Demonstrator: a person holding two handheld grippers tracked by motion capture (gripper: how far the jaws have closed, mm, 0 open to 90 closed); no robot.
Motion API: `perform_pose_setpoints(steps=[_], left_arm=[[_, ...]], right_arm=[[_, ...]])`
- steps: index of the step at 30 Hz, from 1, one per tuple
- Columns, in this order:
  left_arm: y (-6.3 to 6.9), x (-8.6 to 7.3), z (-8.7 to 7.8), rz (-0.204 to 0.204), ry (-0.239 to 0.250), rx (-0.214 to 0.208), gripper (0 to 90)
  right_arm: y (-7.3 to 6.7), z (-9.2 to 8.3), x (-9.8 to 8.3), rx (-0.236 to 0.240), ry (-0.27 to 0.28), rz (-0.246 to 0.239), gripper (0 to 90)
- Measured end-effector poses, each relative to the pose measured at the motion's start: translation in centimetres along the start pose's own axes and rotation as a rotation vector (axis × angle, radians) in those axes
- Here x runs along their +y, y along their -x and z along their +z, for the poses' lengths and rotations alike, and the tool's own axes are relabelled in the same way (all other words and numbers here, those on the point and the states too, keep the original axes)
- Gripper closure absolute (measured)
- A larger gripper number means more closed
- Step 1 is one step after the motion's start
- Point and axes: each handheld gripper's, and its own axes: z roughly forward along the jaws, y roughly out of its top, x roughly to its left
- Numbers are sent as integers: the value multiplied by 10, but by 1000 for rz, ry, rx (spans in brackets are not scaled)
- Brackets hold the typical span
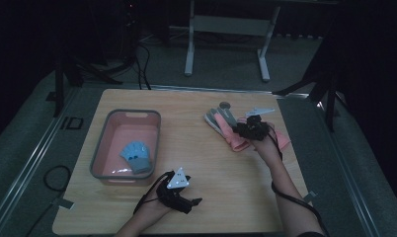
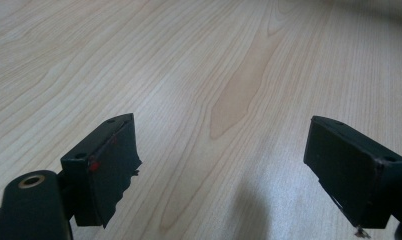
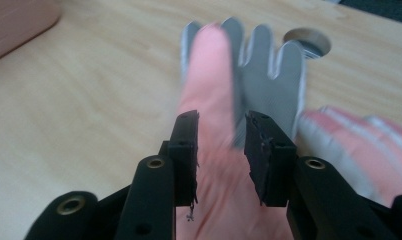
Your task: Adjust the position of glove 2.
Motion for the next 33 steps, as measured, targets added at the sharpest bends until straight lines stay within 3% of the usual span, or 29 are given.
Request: perform_pose_setpoints(steps=[3,7,11,13,18,22,24,25,30,33], left_arm=[[-1,0,-1,-9,8,-7,143],[-2,-1,-1,-19,17,-14,143],[-3,-2,0,-16,4,-12,143],[-3,-2,-1,-16,8,-13,143],[-2,-2,-1,-22,14,-24,143],[-2,-2,-1,-14,8,-21,143],[-2,-2,-1,-16,10,-19,143],[-2,-2,0,-18,8,-21,143],[0,-3,2,-8,-6,-30,143],[1,-4,3,5,-10,-25,143]], right_arm=[[11,12,7,-4,-3,28,670],[19,28,11,-29,-42,12,666],[24,43,8,-30,-86,19,671],[25,47,5,-13,-80,29,672],[21,51,1,4,-90,22,680],[9,54,0,-47,-113,-44,774],[5,54,-1,-63,-113,-42,832],[3,52,-1,-75,-108,-35,855],[-9,36,1,-89,-60,122,887],[-21,23,2,-104,-38,173,888]])
